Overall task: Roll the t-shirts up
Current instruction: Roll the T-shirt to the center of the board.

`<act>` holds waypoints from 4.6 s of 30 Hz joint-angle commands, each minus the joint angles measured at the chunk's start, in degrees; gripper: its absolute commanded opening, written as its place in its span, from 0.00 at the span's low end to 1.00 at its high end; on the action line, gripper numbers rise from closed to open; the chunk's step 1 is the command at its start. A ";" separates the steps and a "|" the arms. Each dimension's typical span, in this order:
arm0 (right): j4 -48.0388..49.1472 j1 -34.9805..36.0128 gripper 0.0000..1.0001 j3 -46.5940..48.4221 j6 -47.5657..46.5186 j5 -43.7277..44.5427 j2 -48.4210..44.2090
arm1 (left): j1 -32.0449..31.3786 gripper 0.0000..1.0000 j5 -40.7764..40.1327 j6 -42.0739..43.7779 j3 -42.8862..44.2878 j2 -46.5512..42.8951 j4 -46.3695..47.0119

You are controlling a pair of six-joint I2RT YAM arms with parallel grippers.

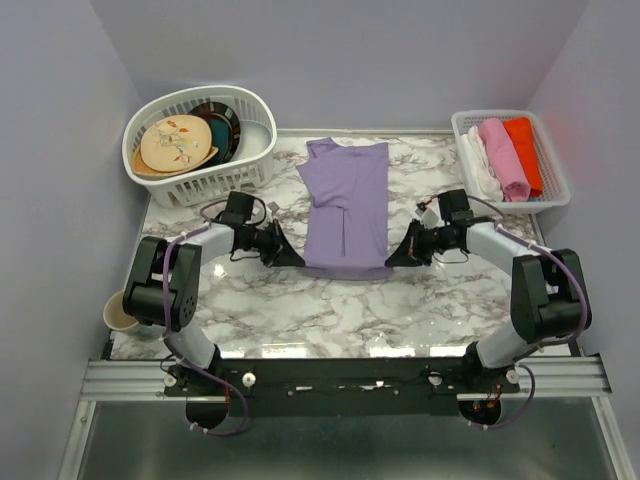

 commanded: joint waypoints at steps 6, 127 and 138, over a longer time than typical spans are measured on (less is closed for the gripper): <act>2.67 -1.48 0.00 10.32 1.42 -1.21 7.26 | 1.09 0.00 5.57 -4.41 11.15 9.49 5.60; 5.93 19.53 0.07 5.14 -90.52 9.16 2.52 | -31.96 0.90 -39.95 105.80 -32.26 -6.33 72.81; 5.22 19.53 0.07 5.85 -90.51 9.07 2.96 | -32.05 0.83 -41.10 111.34 -28.31 6.68 81.28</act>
